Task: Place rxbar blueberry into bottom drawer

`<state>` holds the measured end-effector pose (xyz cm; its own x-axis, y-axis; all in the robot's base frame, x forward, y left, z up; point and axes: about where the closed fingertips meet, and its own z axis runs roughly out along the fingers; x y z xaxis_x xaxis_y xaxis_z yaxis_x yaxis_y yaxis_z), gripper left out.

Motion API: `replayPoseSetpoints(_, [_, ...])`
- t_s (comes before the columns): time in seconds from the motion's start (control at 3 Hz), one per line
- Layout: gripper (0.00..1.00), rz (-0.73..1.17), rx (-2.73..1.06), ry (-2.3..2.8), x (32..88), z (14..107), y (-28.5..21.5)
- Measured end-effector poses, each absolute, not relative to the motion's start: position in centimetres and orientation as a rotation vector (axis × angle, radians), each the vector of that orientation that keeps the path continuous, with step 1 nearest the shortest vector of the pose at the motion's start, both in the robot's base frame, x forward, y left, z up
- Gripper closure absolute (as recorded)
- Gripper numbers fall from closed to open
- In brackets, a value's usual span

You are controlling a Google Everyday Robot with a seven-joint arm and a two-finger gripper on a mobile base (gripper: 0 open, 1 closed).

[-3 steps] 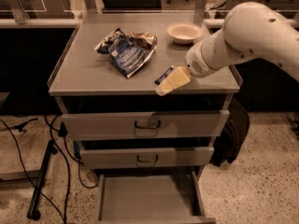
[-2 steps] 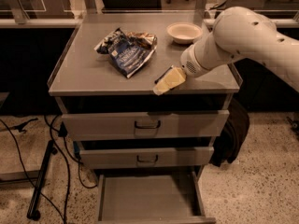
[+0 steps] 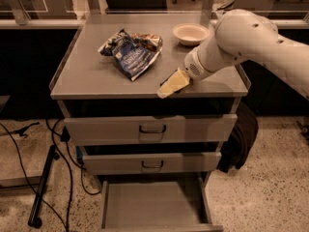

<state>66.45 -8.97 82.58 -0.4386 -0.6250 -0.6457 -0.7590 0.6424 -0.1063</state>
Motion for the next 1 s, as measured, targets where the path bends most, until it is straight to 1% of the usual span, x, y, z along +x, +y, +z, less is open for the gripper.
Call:
replayPoseSetpoints(0.33, [0.11,0.265,-1.067,2.207,66.6,82.31,-9.01])
replayPoseSetpoints(0.67, [0.2,0.27,-1.059,2.223,66.8,81.96,-9.14])
replayPoseSetpoints(1.0, [0.21,0.271,-1.053,2.235,67.01,81.9,-9.32])
